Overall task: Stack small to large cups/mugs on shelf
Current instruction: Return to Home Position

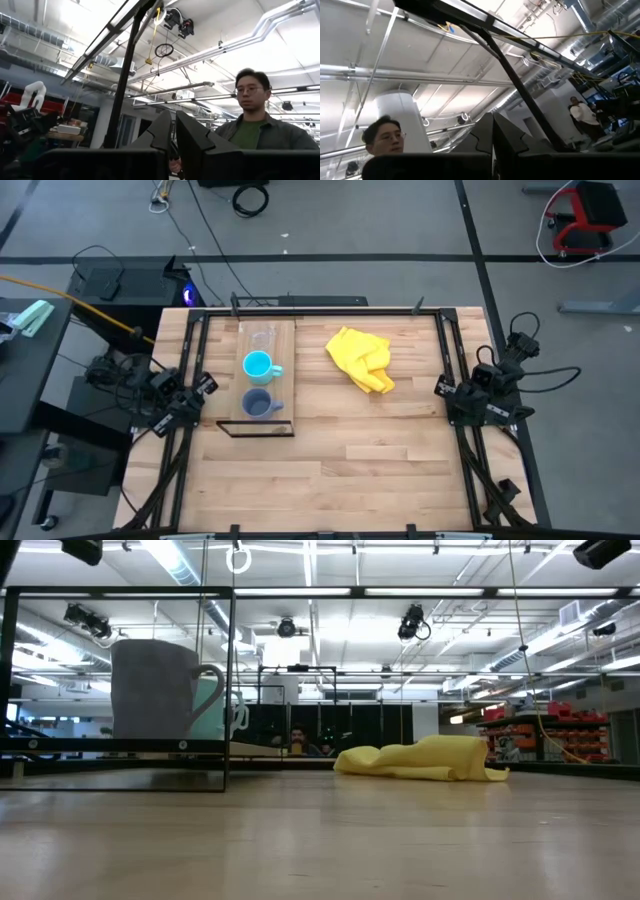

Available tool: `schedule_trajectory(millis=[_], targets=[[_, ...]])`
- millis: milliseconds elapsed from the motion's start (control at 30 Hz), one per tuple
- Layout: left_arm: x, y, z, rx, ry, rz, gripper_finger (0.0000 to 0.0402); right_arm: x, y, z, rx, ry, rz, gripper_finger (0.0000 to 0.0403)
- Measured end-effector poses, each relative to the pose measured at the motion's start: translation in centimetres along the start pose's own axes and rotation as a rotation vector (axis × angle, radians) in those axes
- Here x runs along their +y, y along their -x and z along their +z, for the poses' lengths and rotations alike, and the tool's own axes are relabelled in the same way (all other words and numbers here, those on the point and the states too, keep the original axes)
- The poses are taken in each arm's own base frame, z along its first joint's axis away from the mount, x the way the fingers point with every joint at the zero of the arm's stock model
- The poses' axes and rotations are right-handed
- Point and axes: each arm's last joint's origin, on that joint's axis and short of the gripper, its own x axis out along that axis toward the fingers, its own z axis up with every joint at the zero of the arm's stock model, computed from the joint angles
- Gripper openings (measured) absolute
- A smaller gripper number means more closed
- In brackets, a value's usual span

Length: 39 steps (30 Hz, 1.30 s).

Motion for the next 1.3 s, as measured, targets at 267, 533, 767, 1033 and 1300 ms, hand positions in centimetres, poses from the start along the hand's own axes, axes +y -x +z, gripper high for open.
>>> schedule_trajectory(millis=[267,533,767,1033,1300], targets=[[0.3,0.1,-1.0,0.101,0.014,0.026,0.0034,-0.1,0.0,-0.1,0.012,0.062,-0.010,0.0013],[1.7,0.7,-3.0,0.295,-0.034,0.245,0.0040,-2.4,0.2,-1.1,0.097,0.267,-0.307,0.0013],[3.1,1.4,-3.7,0.375,-0.062,0.450,0.0038,-5.3,1.2,-1.8,0.180,0.277,-0.617,0.0013],[3.8,2.1,-4.4,0.465,-0.058,0.535,0.0052,-6.9,2.1,-1.7,0.243,0.387,-0.777,0.0013],[3.8,2.3,-4.7,0.521,-0.128,0.525,0.0065,-7.3,2.3,-2.0,0.376,0.582,-0.782,0.0013]])
